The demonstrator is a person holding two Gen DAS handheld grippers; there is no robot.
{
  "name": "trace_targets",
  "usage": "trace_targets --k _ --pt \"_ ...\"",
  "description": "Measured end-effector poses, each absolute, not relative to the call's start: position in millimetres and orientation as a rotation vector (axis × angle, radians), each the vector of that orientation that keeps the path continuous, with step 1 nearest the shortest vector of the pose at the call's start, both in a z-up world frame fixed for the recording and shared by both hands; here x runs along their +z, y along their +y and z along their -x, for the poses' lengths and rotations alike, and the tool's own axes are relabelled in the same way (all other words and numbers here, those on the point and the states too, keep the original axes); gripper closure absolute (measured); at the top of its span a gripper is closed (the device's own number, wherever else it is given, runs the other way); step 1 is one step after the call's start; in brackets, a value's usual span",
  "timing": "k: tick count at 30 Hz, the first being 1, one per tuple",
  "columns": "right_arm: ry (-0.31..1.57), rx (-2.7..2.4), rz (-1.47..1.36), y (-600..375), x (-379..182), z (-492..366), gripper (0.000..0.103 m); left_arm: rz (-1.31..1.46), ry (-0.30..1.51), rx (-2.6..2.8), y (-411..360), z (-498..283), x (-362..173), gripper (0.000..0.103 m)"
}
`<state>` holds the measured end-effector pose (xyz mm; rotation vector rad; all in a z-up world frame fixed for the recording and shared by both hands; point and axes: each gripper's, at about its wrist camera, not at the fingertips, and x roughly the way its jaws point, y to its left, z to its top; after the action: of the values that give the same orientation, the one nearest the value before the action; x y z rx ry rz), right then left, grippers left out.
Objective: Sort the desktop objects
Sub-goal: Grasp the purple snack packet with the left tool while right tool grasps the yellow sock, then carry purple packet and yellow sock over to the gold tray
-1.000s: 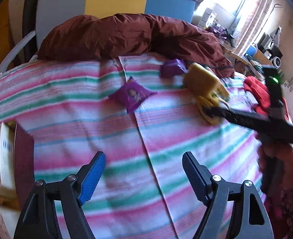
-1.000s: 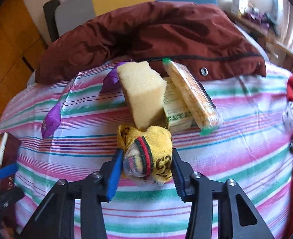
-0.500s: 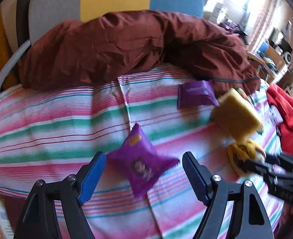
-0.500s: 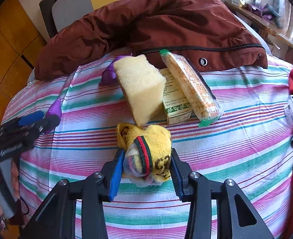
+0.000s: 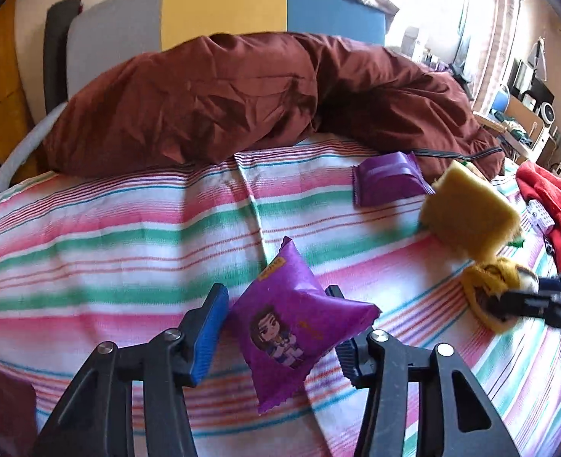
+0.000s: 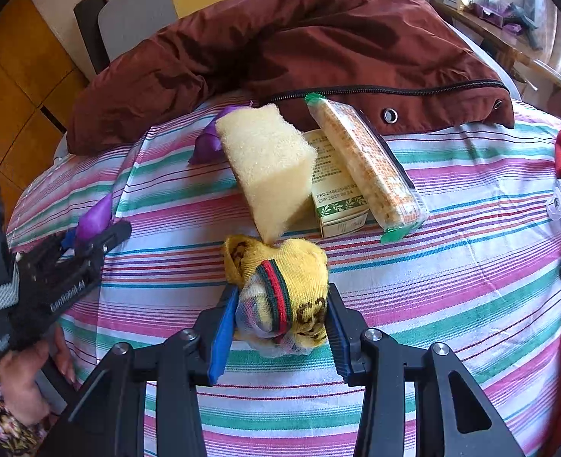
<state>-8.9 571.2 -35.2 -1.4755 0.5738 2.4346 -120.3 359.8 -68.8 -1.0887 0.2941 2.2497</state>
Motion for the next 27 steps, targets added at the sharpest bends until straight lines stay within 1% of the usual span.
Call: trace_targets --k 1,3,4,5,14,18,20,22,24,25,26,27 --pt "0.573 2.435 1.477 571.1 -35.1 8.5 0.059 1.077 0.292 2.259 357.2 115.8 -69.4 0.054" --pt "0.565 2.438 1.481 567.8 -33.4 5.9 0.059 1.076 0.254 2.265 348.5 109.8 -69.8 0.056" --pt "0.568 2.441 1.482 567.5 -32.5 5.3 0.059 1.079 0.24 2.266 344.9 108.6 -69.7 0.062" --pt "0.581 2.446 1.486 567.0 -32.1 4.4 0.059 1.086 0.214 2.274 336.9 105.5 -70.7 0.064" --pt "0.644 2.532 1.554 539.2 -29.5 0.6 0.061 1.107 0.088 2.268 300.5 77.1 -73.3 0.07" --pt "0.676 2.613 1.636 513.3 -31.3 6.6 0.061 1.123 0.031 2.253 286.7 65.9 -74.6 0.071" --pt "0.644 2.661 1.691 496.6 -30.7 5.8 0.061 1.132 0.023 2.248 281.9 61.0 -74.6 0.071" --pt "0.533 2.674 1.713 483.0 -29.5 5.7 0.061 1.137 0.028 2.249 279.0 55.7 -72.6 0.071" --pt "0.461 2.671 1.712 477.9 -27.1 4.6 0.061 1.155 -0.012 2.232 275.6 52.3 -70.6 0.062" --pt "0.446 2.662 1.708 478.6 -26.2 3.6 0.061 1.16 -0.038 2.219 274.4 51.9 -69.8 0.048" --pt "0.427 2.649 1.703 480.2 -26.8 4.3 0.061 1.165 -0.067 2.198 275.4 52.2 -68.0 0.039" --pt "0.41 2.636 1.701 482.4 -26.7 3.9 0.061 1.164 -0.075 2.188 277.4 52.7 -66.0 0.038"
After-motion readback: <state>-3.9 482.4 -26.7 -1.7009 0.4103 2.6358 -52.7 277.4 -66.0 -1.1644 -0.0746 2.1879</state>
